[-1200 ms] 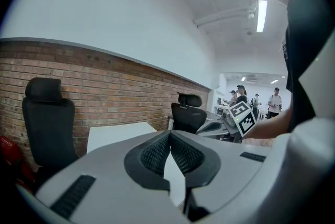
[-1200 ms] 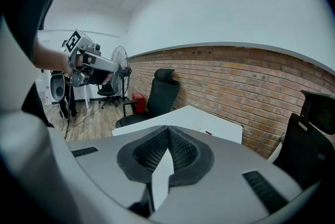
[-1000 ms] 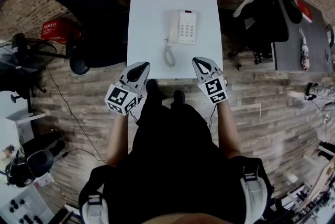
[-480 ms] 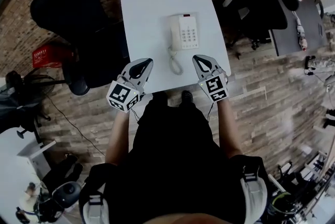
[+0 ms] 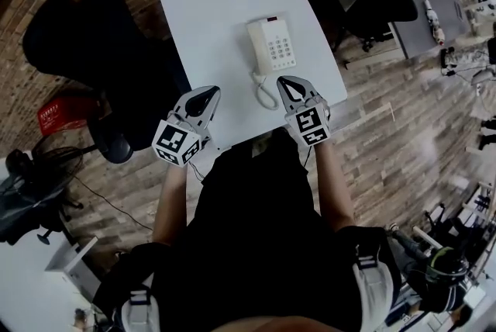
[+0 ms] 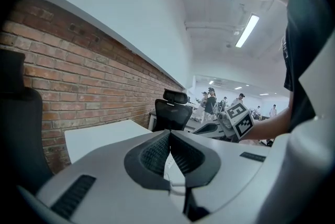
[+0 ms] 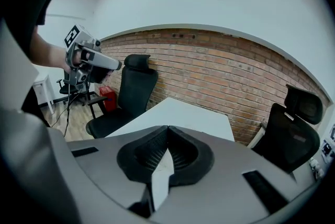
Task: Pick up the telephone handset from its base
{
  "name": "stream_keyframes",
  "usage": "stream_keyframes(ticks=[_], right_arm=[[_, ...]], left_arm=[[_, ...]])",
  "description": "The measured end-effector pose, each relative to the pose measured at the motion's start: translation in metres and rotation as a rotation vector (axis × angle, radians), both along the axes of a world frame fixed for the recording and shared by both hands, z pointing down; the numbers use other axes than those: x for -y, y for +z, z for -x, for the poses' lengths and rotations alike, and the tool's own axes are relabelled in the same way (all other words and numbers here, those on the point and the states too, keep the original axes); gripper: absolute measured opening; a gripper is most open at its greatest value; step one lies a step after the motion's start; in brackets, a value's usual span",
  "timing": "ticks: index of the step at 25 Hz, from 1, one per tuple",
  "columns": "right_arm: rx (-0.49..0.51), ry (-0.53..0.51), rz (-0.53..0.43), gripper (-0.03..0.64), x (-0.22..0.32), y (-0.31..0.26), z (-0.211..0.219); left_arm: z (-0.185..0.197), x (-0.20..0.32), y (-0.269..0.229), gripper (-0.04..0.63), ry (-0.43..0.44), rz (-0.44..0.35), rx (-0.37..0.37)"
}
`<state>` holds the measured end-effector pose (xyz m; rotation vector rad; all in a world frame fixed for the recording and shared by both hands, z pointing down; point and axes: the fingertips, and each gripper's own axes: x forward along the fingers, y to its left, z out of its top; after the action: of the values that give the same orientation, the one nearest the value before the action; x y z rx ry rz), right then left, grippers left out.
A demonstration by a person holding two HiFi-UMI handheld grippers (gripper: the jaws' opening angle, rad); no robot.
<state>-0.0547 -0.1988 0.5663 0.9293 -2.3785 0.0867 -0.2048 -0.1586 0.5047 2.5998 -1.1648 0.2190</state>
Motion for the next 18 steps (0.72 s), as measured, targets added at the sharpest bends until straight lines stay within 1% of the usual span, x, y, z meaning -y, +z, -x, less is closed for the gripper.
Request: stream_keyframes(ticks=[6, 9, 12, 15, 18], right_arm=[[0.022, 0.046, 0.010, -0.002, 0.010, 0.005, 0.014], [0.026, 0.057, 0.008, -0.002, 0.023, 0.008, 0.018], [0.050, 0.072, 0.019, -0.002, 0.037, 0.014, 0.024], [0.055, 0.092, 0.020, -0.002, 0.050, 0.023, 0.030], [0.071, 0.120, 0.028, 0.000, 0.063, 0.033, 0.036]], left_arm=[[0.008, 0.006, 0.010, 0.018, 0.043, 0.020, -0.008], [0.006, 0.013, 0.009, 0.018, 0.059, 0.012, 0.006], [0.009, 0.019, 0.006, 0.018, 0.051, 0.002, 0.015], [0.016, 0.023, 0.009, 0.018, 0.029, 0.020, 0.011], [0.022, 0.026, 0.015, 0.018, 0.034, 0.038, 0.036]])
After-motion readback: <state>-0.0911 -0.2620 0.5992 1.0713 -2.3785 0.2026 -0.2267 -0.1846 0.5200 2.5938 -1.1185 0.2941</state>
